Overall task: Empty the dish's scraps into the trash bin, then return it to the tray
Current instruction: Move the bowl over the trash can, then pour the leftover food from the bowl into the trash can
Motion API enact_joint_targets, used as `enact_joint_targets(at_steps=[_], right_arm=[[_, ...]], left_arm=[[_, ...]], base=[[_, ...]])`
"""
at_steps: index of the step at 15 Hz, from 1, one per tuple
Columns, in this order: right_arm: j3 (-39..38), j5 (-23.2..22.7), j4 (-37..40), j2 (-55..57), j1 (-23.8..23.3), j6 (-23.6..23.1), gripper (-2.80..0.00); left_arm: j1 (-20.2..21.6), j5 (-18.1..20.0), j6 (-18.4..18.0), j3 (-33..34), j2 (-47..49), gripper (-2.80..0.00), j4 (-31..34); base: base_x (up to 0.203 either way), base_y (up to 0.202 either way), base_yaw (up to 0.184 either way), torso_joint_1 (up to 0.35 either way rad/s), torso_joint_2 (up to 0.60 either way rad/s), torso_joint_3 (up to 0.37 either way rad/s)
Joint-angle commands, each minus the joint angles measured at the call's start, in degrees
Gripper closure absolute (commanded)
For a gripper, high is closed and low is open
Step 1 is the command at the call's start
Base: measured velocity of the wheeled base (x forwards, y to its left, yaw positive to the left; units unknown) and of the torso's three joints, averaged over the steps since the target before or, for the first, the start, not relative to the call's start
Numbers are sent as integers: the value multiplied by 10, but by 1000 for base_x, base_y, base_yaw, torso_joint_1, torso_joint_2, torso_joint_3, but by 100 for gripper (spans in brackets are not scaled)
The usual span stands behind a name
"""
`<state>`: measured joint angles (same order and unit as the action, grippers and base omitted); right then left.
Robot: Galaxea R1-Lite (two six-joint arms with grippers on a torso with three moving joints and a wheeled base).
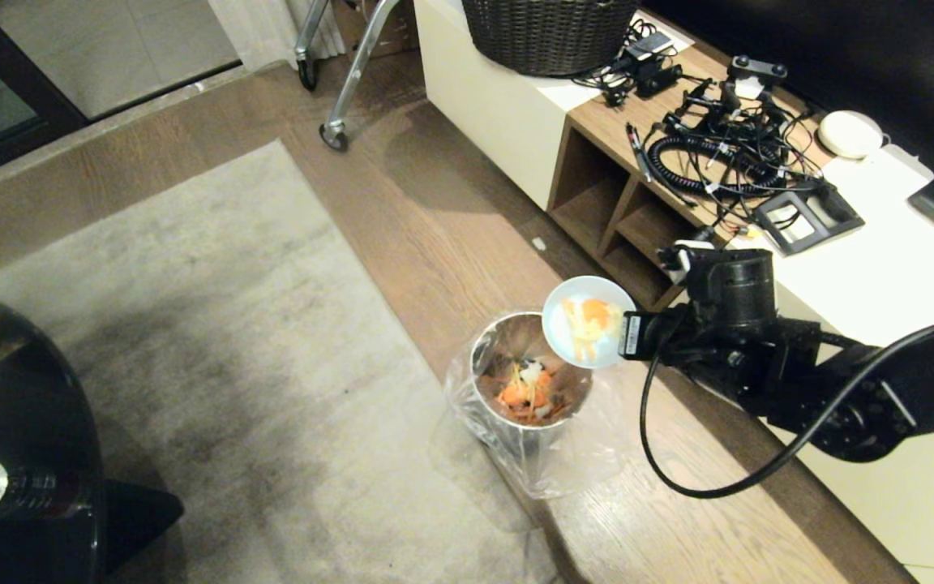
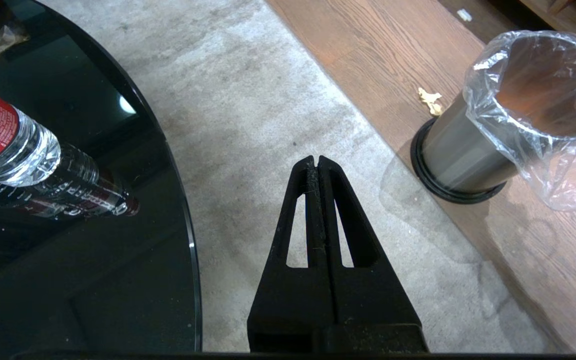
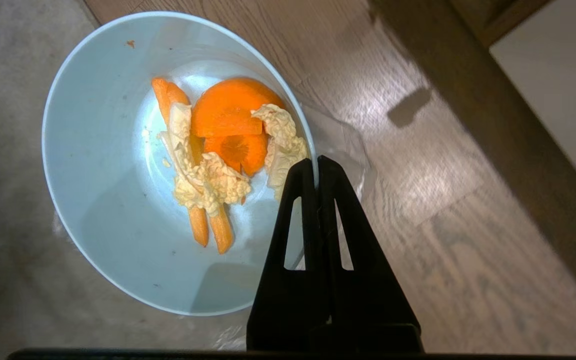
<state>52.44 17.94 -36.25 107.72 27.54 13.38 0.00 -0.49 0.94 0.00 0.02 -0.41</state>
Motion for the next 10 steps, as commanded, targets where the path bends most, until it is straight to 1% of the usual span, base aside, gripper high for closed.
enact_joint_targets(at_steps=[1, 3, 7, 10], right_arm=[[2, 0, -54, 43, 0, -34, 0], [2, 0, -111, 68, 0, -78, 0], [2, -8, -258, 113, 0, -175, 0], [3, -64, -346, 128, -2, -242, 0]], left_arm=[[0, 0, 0, 0, 0, 0, 0], [0, 0, 0, 0, 0, 0, 0], [0, 0, 0, 0, 0, 0, 0], [0, 0, 0, 0, 0, 0, 0]], base=[[0, 0, 0, 0, 0, 0], [0, 0, 0, 0, 0, 0], [0, 0, 0, 0, 0, 0], [0, 0, 0, 0, 0, 0]])
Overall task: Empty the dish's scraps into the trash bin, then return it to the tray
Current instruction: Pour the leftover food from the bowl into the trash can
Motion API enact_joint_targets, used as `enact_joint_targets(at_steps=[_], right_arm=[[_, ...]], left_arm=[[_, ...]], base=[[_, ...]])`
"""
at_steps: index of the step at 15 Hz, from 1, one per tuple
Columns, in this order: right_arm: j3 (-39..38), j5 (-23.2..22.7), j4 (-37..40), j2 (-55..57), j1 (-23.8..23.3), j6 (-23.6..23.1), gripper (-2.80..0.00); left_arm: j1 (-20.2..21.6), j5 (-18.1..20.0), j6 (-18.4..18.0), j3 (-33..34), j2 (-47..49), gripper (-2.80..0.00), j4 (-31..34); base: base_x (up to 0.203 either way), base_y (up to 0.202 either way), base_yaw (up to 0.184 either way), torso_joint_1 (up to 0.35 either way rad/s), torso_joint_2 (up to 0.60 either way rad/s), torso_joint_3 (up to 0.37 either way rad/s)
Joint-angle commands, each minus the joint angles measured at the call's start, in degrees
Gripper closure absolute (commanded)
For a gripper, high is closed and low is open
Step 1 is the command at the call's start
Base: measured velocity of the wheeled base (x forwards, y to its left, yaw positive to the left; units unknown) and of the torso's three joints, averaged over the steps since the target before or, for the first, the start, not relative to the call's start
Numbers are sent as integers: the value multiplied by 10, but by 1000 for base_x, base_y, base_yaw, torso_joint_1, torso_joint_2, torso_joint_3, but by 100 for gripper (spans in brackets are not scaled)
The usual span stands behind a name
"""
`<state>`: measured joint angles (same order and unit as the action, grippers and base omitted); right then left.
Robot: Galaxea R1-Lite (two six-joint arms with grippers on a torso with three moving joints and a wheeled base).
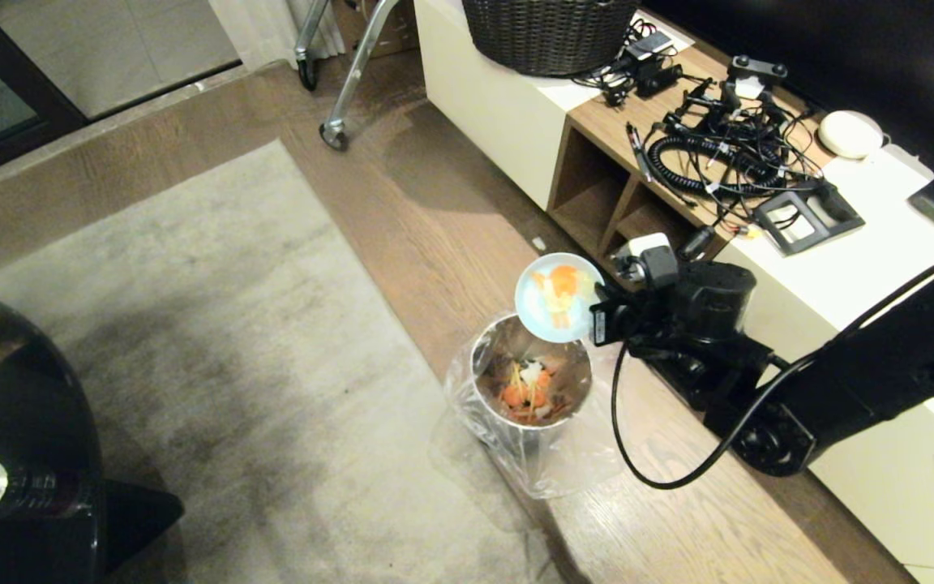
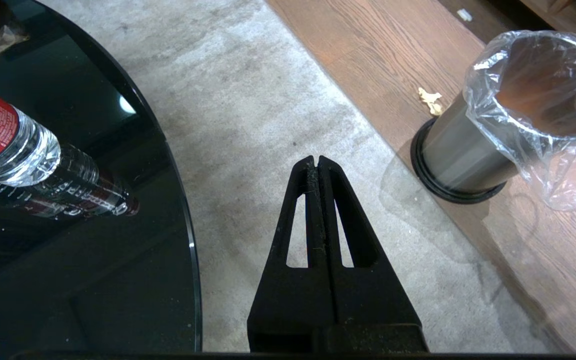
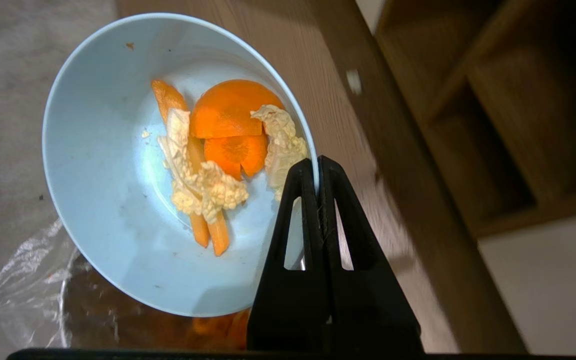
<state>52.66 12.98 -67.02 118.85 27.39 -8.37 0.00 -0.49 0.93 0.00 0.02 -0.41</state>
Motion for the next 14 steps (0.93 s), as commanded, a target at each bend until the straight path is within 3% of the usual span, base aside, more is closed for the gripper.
enact_joint_targets(at_steps=[1, 5, 14], right_arm=[[-1, -35, -71, 21, -1, -49, 0], [-5, -127, -156, 34, -1, -129, 0], [-2, -187, -229, 80, -15, -120, 0]], left_arm=[[0, 0, 0, 0, 0, 0, 0], [0, 0, 0, 0, 0, 0, 0], [0, 0, 0, 0, 0, 0, 0]], base=[[0, 0, 0, 0, 0, 0], [0, 0, 0, 0, 0, 0], [0, 0, 0, 0, 0, 0]])
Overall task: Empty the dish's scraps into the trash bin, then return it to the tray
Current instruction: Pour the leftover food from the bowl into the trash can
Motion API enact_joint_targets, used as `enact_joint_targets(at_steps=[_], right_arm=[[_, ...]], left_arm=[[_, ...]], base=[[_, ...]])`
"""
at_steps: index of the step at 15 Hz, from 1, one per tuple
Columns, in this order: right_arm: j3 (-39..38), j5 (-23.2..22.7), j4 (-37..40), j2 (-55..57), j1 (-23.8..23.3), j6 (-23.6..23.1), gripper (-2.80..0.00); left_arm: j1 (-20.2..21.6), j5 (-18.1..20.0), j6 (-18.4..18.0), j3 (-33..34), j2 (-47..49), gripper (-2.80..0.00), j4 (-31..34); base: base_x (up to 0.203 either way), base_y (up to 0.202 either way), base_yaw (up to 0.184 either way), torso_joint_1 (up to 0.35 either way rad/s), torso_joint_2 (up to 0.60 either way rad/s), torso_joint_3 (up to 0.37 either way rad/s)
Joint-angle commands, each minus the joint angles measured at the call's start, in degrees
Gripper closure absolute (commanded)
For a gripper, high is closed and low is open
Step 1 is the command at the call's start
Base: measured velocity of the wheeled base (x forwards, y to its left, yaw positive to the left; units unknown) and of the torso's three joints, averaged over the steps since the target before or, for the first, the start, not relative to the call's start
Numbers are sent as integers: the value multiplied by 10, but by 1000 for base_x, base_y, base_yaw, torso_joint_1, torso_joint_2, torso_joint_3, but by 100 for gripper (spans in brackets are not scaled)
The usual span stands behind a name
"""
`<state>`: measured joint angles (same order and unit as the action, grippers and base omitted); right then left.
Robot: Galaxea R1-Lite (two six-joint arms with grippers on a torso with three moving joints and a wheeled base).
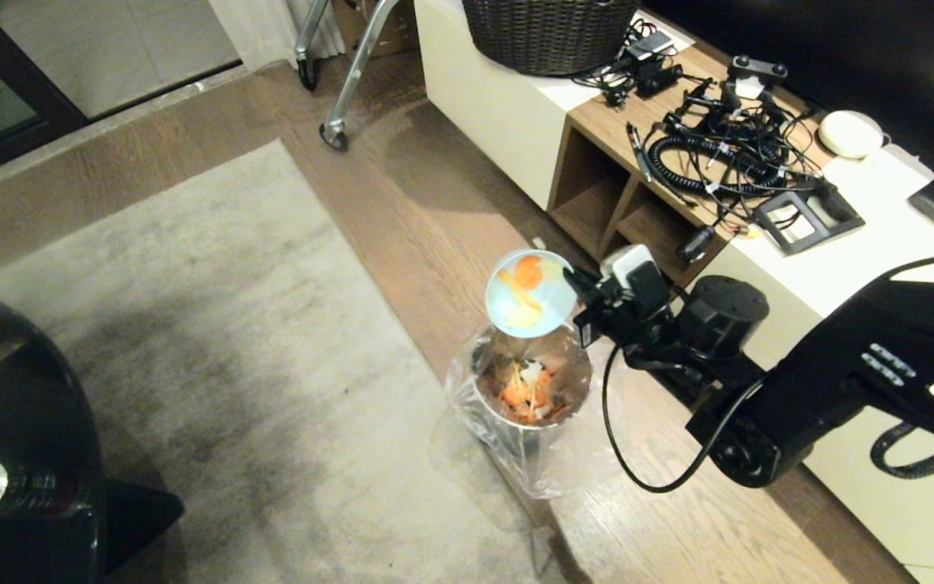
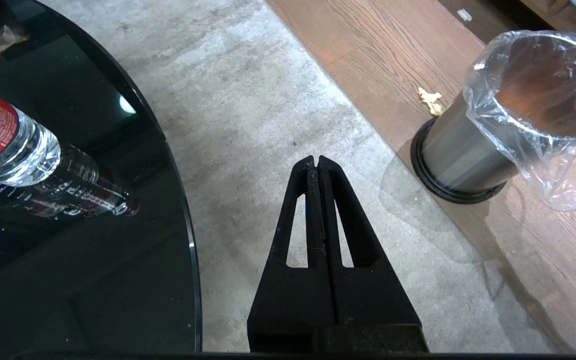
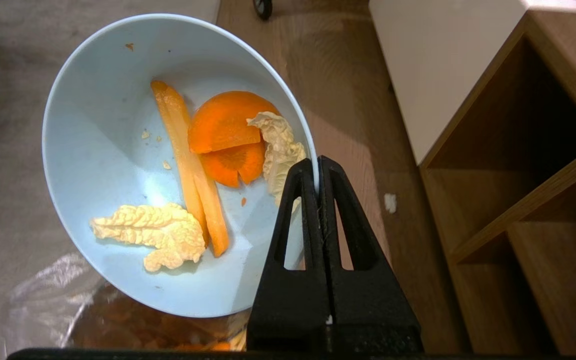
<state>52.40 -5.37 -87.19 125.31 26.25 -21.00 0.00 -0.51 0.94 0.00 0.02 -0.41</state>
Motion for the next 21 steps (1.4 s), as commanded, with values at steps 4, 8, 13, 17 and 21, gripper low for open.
enact_joint_targets(at_steps=[4, 8, 13, 17, 21], right_arm=[[43, -6, -28, 36, -6, 34, 0], [125, -8, -28, 61, -6, 80, 0], [126, -8, -28, 51, -6, 124, 0], [124, -45, -28, 40, -17, 149, 0], [95, -185, -28, 40, -55, 42, 0]], left_arm=[[0, 0, 0, 0, 0, 0, 0], [0, 0, 0, 0, 0, 0, 0], [0, 0, 0, 0, 0, 0, 0], [0, 0, 0, 0, 0, 0, 0], [0, 0, 0, 0, 0, 0, 0]], base=[[0, 0, 0, 0, 0, 0], [0, 0, 0, 0, 0, 0], [0, 0, 0, 0, 0, 0], [0, 0, 0, 0, 0, 0], [0, 0, 0, 0, 0, 0]])
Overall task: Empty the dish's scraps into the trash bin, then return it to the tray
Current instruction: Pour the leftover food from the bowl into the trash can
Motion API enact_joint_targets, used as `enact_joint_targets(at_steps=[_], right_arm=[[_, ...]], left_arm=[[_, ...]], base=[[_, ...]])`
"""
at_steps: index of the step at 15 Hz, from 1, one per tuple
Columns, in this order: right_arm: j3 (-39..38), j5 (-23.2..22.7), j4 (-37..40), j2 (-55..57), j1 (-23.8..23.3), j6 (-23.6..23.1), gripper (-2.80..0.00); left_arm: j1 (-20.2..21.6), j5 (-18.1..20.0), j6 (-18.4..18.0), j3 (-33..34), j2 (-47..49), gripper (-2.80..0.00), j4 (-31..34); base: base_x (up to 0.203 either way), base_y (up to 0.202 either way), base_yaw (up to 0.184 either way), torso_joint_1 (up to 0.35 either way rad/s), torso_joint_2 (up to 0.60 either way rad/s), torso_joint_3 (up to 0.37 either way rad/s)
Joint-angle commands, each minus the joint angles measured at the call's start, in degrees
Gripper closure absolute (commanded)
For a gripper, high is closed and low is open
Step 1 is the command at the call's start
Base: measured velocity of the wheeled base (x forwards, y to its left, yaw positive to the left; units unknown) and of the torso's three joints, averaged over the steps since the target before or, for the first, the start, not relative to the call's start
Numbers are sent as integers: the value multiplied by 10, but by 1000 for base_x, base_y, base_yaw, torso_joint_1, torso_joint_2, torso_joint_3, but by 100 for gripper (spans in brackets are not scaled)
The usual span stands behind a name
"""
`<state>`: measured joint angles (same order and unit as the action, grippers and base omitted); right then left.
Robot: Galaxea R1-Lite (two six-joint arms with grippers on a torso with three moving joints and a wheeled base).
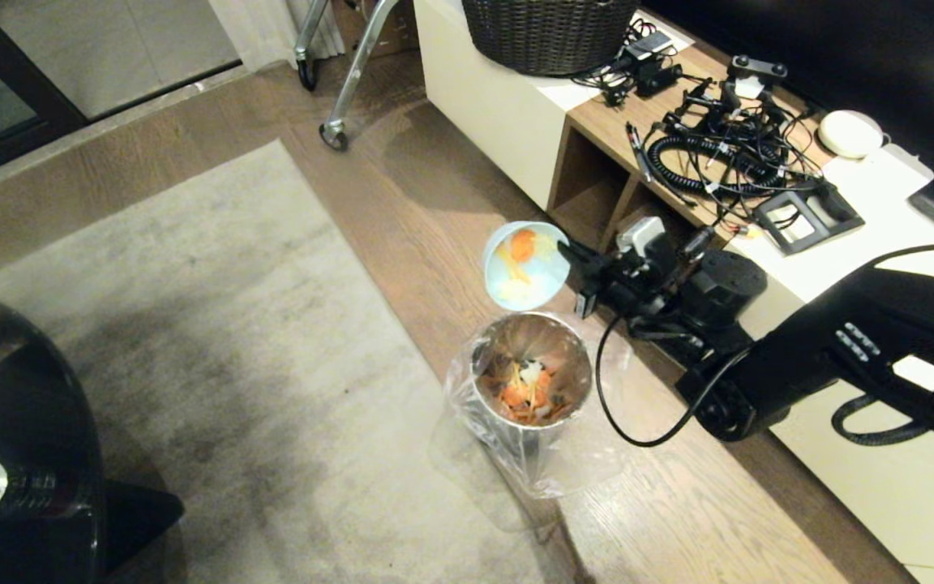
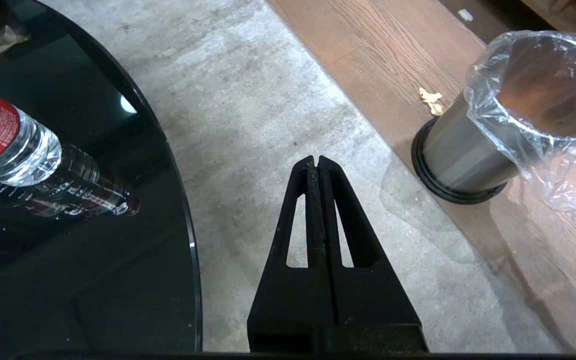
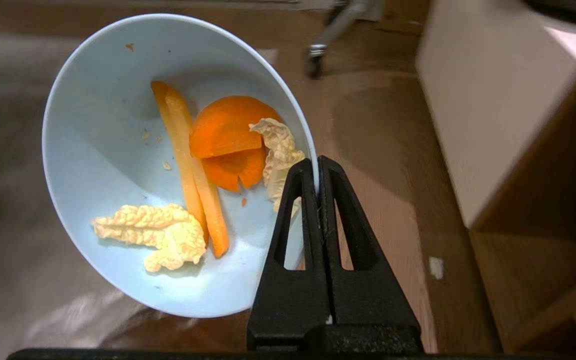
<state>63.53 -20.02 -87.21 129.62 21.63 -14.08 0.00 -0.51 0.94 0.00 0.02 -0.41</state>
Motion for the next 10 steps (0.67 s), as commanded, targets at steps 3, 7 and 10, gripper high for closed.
enact_joint_targets(at_steps=[3, 7, 10], right_arm=[[-47, -54, -27, -9, -11, -99, 0], [-43, -76, -27, -4, -10, -152, 0], [-44, -77, -22, 2, -12, -188, 0]], left_arm=[[0, 0, 0, 0, 0, 0, 0], [0, 0, 0, 0, 0, 0, 0], [0, 0, 0, 0, 0, 0, 0]], base=[[0, 0, 0, 0, 0, 0], [0, 0, 0, 0, 0, 0], [0, 0, 0, 0, 0, 0]])
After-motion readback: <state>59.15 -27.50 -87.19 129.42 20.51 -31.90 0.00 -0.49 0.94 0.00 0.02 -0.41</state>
